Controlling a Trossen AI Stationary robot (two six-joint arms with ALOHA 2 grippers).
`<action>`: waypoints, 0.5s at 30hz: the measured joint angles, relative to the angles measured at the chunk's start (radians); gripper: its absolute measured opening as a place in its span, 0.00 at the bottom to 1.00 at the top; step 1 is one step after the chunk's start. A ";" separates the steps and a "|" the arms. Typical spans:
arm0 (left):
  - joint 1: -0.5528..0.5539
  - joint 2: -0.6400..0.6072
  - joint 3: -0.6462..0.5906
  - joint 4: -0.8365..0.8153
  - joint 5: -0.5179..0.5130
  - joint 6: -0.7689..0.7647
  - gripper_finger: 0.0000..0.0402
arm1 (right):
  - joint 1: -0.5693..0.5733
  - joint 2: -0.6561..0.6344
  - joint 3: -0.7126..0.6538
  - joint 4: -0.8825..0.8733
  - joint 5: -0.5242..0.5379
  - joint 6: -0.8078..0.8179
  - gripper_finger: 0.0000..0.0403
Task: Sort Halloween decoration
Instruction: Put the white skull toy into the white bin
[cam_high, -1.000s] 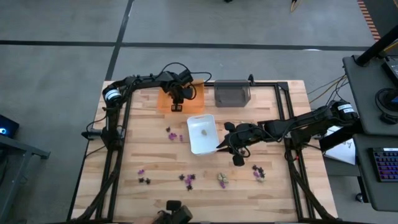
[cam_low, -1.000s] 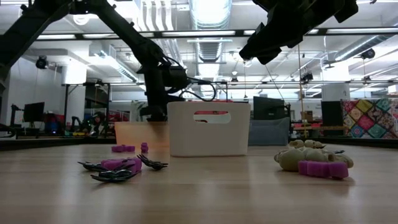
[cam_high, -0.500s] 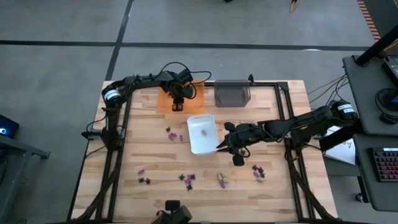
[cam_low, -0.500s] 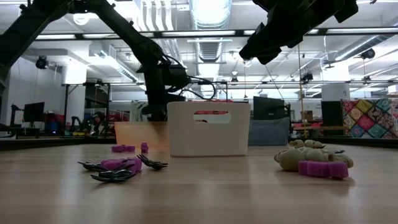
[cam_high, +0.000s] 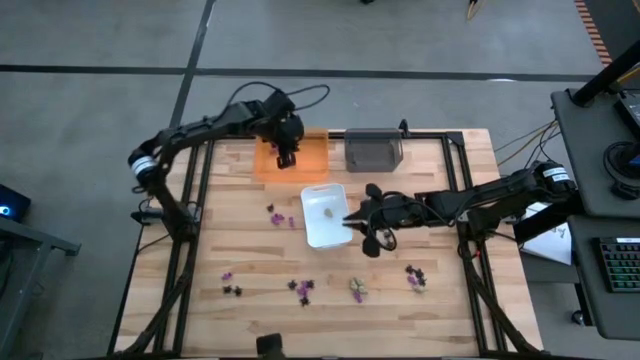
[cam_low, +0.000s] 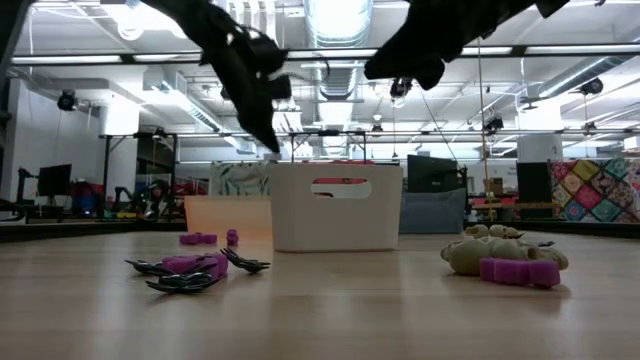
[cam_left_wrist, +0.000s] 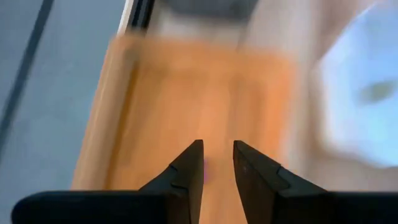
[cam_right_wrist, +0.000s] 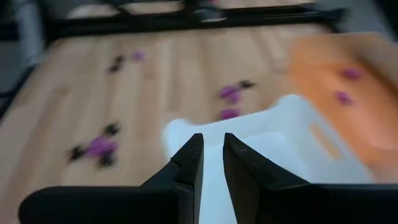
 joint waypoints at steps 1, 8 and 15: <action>-0.004 -0.025 -0.003 0.002 0.035 -0.027 0.16 | 0.000 0.000 0.005 -0.011 0.046 0.015 0.13; -0.105 -0.185 -0.084 0.122 0.087 -0.184 0.12 | 0.000 0.000 0.062 -0.166 0.123 0.106 0.13; -0.269 -0.330 -0.247 0.320 0.047 -0.277 0.11 | 0.003 0.000 0.131 -0.488 0.115 0.284 0.13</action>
